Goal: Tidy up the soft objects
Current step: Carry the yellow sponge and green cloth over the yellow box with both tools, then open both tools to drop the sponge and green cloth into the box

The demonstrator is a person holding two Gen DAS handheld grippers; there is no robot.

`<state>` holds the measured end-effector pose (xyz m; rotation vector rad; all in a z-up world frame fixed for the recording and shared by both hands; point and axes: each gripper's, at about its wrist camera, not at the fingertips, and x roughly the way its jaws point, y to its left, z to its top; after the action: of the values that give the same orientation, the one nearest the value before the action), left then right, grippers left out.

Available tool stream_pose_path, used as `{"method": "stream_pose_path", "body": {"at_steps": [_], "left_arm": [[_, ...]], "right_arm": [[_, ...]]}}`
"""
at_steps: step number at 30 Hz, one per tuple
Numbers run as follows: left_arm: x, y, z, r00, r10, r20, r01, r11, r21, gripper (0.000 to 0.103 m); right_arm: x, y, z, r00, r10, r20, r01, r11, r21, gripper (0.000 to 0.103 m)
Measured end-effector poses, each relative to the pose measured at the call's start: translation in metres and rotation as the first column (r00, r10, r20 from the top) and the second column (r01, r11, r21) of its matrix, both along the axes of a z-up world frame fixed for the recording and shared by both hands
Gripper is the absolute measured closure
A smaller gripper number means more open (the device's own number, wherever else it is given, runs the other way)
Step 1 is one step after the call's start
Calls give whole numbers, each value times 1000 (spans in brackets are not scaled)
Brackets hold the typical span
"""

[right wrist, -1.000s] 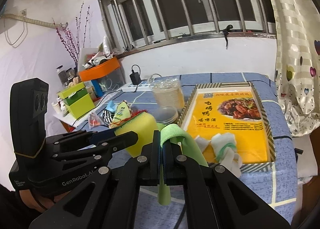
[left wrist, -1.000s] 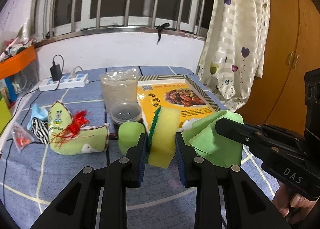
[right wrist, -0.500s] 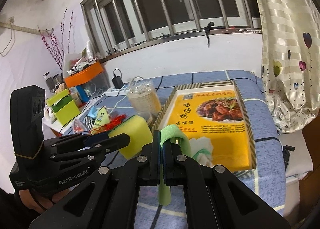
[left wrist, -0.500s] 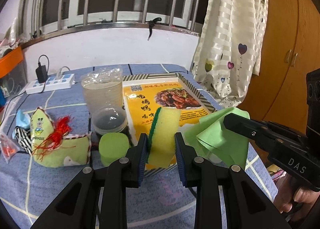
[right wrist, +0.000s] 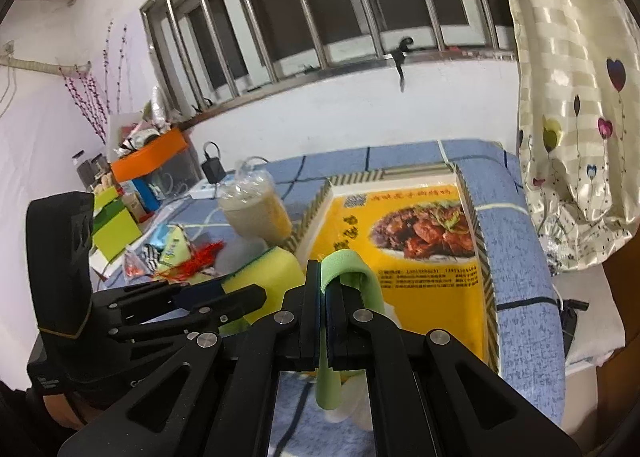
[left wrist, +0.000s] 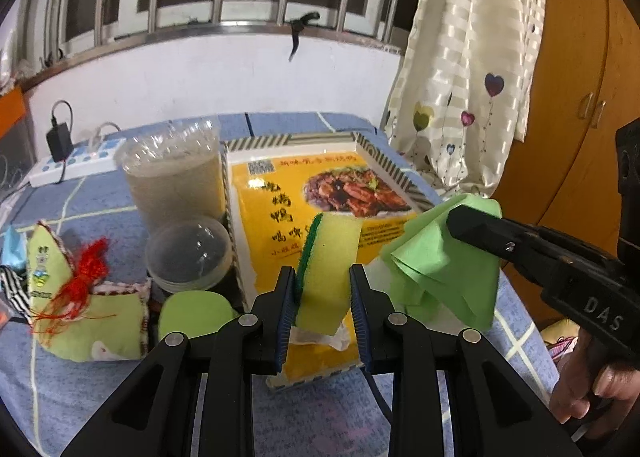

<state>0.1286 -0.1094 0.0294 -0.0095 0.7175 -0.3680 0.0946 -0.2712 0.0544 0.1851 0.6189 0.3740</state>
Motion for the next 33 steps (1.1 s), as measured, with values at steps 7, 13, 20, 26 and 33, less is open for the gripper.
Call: {"method": "stream_pose_path", "body": {"at_steps": [7,13,20,26,33], "left_arm": [[11,-12,-25,997,-27,-78,29,999,22,77],[17,-20,-37,992,-46,-115,50,998,31,77],[30,-24,-39,992,-45,-117,47,999,21,77],[37,-25,-38,996,-35,-87,36,999,3,77],[31,-16,-26,999,-9,-36,8,1000,-24,73]], "right_arm": [[16,-1,-42,985,-3,-170,-6,998,-55,102],[28,-1,-56,975,2,-223,-24,995,-92,101],[56,-1,-58,981,-14,-193,-14,990,-141,101],[56,-1,-47,990,-21,-140,3,992,-129,88],[34,-7,-34,995,-65,-79,56,992,-117,53]]}}
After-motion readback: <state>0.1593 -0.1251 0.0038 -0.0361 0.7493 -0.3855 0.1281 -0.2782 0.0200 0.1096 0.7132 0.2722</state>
